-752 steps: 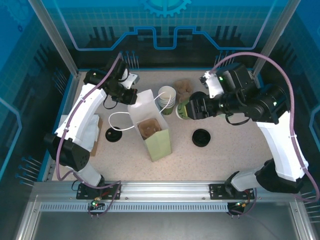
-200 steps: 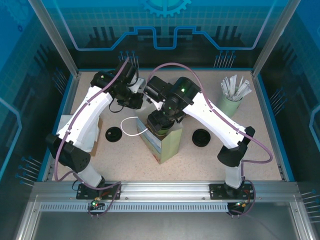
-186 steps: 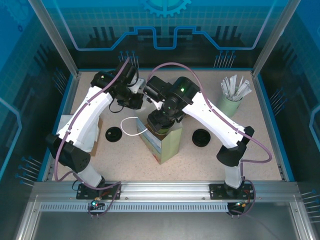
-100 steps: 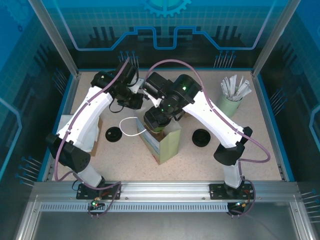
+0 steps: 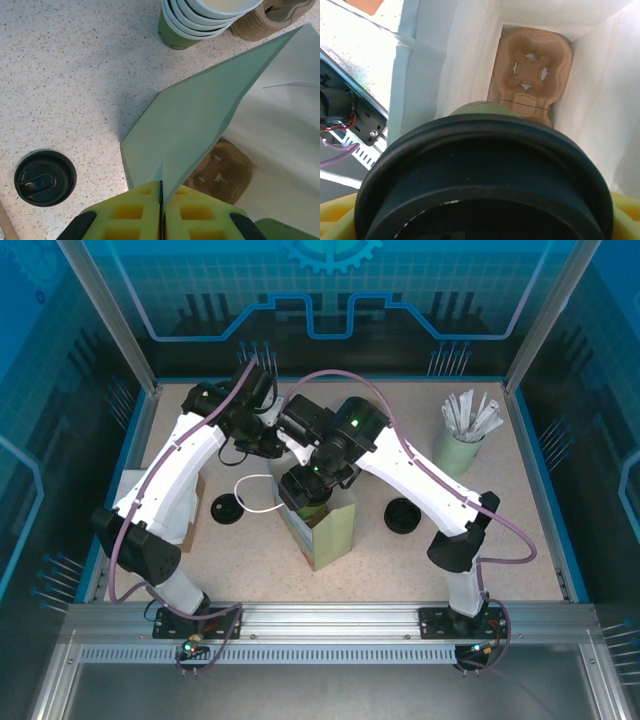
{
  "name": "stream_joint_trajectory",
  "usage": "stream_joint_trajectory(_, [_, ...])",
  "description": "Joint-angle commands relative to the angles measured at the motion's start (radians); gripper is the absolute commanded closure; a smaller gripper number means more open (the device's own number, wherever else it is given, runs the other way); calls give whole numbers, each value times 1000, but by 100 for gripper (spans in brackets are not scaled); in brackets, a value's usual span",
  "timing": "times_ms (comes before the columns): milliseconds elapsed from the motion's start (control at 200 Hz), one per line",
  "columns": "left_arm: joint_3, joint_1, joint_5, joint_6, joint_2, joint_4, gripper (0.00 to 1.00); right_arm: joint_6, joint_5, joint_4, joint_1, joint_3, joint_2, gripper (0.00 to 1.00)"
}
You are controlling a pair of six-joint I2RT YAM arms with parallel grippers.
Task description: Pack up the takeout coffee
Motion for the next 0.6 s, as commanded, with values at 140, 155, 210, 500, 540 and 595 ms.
stream_joint_trajectory(140, [-21, -5, -3, 8, -18, 11, 90, 13, 62, -41, 12, -36, -6, 25])
stream_joint_trajectory(155, [-24, -5, -3, 10, -19, 13, 90, 12, 67, -45, 11, -36, -5, 25])
stream_joint_trajectory(210, [-34, -6, -4, 18, -25, 25, 90, 14, 80, -54, 6, -38, -7, 25])
stream_joint_trajectory(500, [-96, -5, -22, 58, -55, 79, 90, 13, 63, -49, -23, -77, -31, 25])
stream_joint_trajectory(540, [-101, -6, -24, 61, -55, 80, 90, 16, 56, -42, -28, -90, -38, 25])
stream_joint_trajectory(595, [-106, -6, -29, 61, -54, 81, 90, 16, 65, -38, -29, -105, -45, 25])
